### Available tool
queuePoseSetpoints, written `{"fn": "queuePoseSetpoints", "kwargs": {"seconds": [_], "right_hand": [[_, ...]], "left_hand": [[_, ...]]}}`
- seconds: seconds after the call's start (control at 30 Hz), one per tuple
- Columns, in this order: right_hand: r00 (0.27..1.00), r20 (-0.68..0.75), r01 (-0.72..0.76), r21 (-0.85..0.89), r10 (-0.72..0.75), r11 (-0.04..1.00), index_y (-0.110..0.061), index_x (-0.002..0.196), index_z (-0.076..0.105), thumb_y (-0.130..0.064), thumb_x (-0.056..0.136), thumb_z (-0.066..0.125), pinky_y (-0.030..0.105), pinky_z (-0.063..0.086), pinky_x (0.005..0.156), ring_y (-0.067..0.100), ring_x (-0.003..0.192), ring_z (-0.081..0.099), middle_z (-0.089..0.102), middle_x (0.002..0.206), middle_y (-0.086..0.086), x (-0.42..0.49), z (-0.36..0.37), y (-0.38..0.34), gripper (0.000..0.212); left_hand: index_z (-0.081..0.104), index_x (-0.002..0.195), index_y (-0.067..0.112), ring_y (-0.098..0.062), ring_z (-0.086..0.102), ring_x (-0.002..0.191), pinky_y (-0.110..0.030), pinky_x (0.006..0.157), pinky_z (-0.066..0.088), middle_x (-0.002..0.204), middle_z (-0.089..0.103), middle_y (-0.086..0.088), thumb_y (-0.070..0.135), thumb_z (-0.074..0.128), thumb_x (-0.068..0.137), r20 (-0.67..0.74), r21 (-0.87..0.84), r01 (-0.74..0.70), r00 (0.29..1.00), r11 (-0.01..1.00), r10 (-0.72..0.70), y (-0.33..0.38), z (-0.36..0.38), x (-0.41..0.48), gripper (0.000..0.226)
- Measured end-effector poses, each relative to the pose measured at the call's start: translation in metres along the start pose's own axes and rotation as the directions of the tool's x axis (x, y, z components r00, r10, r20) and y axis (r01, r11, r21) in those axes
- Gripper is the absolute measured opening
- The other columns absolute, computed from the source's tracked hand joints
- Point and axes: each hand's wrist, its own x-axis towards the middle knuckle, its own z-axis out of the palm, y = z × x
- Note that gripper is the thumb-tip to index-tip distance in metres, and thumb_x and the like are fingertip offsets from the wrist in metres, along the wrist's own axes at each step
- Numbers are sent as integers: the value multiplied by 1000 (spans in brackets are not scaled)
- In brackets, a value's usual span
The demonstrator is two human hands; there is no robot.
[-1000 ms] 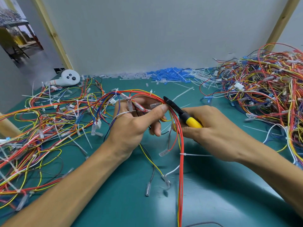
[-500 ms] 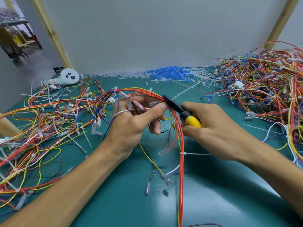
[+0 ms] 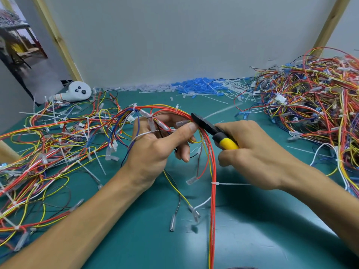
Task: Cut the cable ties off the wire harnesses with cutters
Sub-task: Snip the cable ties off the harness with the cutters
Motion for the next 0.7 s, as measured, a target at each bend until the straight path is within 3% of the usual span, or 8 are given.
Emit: {"fn": "queuePoseSetpoints", "kwargs": {"seconds": [0.17, 0.27, 0.33, 0.4, 0.53, 0.63, 0.7], "right_hand": [[993, 112, -65, 228, 40, 971, -11, 75, 40, -18, 56, 59, 52, 31, 57, 19, 64, 31, 38, 67, 1, 1, -2, -4, 28], [970, 242, -99, 362, 10, 927, -5, 78, 42, -10, 59, 57, 32, 33, 53, 20, 63, 35, 40, 69, 3, 3, -2, -4, 24], [938, 337, -182, 296, 75, 938, -6, 61, 47, 3, 68, 59, 19, 35, 43, 19, 52, 38, 43, 54, 0, 9, 1, 1, 17], [855, 497, -260, 161, 150, 952, -14, 38, 47, 16, 76, 60, 14, 34, 36, 15, 44, 43, 45, 39, -10, 9, 1, 3, 51], [936, 353, -166, 412, 11, 896, -16, 64, 48, -2, 59, 56, 26, 38, 46, 20, 53, 43, 46, 60, 1, 4, -7, -2, 17], [962, 272, -104, 405, -11, 908, -10, 70, 40, -9, 59, 57, 31, 31, 51, 20, 60, 31, 36, 66, 3, 0, -4, -1, 20], [974, 226, -99, 364, 15, 926, -16, 66, 36, -11, 56, 59, 34, 25, 54, 19, 60, 26, 32, 65, 0, 2, -3, -3, 25]], "left_hand": [[67, 79, -3, -28, 52, 43, -26, 46, 42, 70, 66, -14, 21, 77, 81, -1, -41, 1, 1000, 999, -1, 1, 0, 1, 27], [65, 74, -1, -28, 50, 42, -26, 47, 41, 69, 63, -14, 22, 79, 79, -27, -49, 18, 999, 999, -19, 1, 0, 2, 27], [64, 73, -1, -28, 50, 42, -26, 47, 40, 69, 62, -13, 21, 79, 78, -36, -62, 25, 999, 998, -28, 1, -1, 2, 27], [64, 74, -2, -28, 50, 42, -26, 47, 40, 69, 63, -14, 20, 79, 79, -36, -72, 24, 999, 997, -27, 2, -1, 2, 27], [64, 74, -1, -28, 50, 42, -26, 48, 40, 68, 62, -12, 20, 78, 79, -31, -72, 17, 999, 997, -19, 2, -1, 2, 26], [63, 77, -5, -27, 50, 42, -27, 47, 39, 68, 64, -10, 20, 78, 79, -25, -77, 25, 999, 997, -27, 2, 0, 2, 29], [63, 78, -6, -27, 51, 42, -27, 46, 40, 68, 65, -10, 21, 77, 80, -21, -77, 32, 999, 996, -33, 1, 0, 2, 30]]}}
